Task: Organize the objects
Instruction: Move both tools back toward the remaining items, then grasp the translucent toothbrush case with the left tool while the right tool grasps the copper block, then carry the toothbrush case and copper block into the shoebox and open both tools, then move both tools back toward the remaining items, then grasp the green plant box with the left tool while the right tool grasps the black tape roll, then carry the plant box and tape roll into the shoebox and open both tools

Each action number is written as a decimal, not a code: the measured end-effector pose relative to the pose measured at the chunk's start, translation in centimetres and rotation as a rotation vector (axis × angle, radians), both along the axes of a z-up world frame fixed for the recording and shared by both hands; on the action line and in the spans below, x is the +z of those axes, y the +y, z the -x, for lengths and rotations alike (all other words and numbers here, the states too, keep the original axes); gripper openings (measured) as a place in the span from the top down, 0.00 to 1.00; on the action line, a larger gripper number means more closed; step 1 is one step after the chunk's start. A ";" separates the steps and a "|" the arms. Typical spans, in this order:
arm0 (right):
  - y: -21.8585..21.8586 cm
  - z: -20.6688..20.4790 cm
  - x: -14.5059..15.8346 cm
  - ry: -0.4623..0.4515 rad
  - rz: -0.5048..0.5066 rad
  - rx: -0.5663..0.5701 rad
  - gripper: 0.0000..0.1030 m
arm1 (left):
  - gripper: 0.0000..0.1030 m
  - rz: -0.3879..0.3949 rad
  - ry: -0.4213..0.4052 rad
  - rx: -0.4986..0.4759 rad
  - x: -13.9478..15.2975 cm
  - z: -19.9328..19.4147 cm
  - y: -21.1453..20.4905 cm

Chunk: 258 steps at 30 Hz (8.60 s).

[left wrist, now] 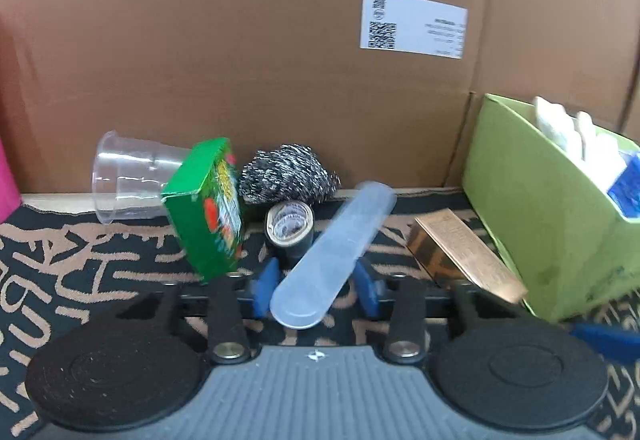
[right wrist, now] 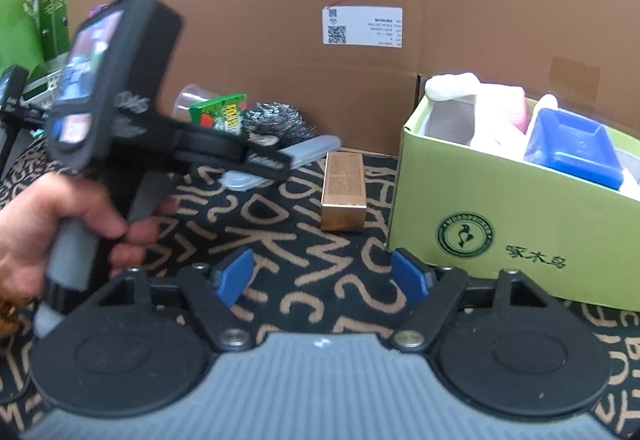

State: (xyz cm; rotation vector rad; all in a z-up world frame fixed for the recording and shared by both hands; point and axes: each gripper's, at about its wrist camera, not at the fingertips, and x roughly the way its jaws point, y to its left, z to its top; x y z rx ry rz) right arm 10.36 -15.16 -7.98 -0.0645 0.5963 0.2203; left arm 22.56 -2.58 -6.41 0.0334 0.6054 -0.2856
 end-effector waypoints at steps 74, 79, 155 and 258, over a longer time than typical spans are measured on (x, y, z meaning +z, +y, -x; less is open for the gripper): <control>-1.8 6.8 -0.2 0.069 -0.045 0.075 0.62 | 0.63 -0.122 0.033 -0.126 0.9 12.7 0.1; -2.2 7.2 -0.2 0.065 -0.061 0.080 0.71 | 0.71 -0.145 0.041 -0.139 1.2 13.6 -0.8; -10.1 7.7 8.3 -0.235 -0.088 -0.125 0.00 | 0.11 0.096 -0.096 0.004 7.9 13.3 -1.6; -6.4 8.8 1.1 0.026 -0.135 0.035 0.70 | 0.38 -0.052 0.020 -0.085 3.0 11.8 0.4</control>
